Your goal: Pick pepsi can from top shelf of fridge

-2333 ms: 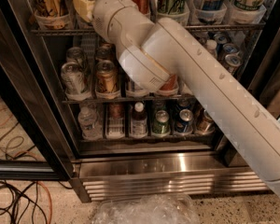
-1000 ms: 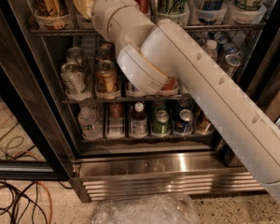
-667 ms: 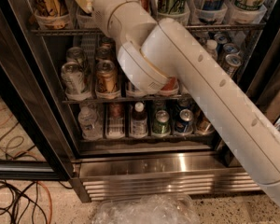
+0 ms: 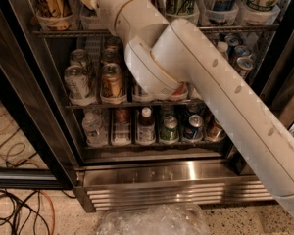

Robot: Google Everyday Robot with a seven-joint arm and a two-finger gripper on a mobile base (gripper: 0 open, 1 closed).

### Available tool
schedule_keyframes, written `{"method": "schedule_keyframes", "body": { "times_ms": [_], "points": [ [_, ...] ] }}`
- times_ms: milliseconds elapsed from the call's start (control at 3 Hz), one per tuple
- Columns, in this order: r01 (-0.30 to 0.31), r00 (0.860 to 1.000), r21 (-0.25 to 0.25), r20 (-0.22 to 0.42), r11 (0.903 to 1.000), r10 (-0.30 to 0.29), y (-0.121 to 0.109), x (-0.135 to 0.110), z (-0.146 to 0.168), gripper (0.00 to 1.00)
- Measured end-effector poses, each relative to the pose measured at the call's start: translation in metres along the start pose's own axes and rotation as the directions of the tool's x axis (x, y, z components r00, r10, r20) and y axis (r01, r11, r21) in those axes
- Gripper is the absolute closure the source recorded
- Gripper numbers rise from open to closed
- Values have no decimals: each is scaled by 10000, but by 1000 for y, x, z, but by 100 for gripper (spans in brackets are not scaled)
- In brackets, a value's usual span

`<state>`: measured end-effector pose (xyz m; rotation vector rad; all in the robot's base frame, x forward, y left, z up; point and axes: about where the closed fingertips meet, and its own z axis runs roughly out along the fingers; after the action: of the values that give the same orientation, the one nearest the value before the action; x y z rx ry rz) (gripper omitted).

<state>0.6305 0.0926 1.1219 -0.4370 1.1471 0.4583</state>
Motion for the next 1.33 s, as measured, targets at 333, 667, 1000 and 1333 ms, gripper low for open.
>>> {"method": "schedule_keyframes", "body": {
  "times_ms": [333,667,1000,1333],
  "points": [
    [6,10000,-261,37,9997,-5,11,-6,-10,100],
    [230,9990,-711,-358,9972,-256,23,-3,-27,100],
    [553,9928,-1372,-975,9890,-691,39,6,-48,100],
    [92,9844,-1909,-1706,9816,-424,55,19,-68,100]
  ]
}}
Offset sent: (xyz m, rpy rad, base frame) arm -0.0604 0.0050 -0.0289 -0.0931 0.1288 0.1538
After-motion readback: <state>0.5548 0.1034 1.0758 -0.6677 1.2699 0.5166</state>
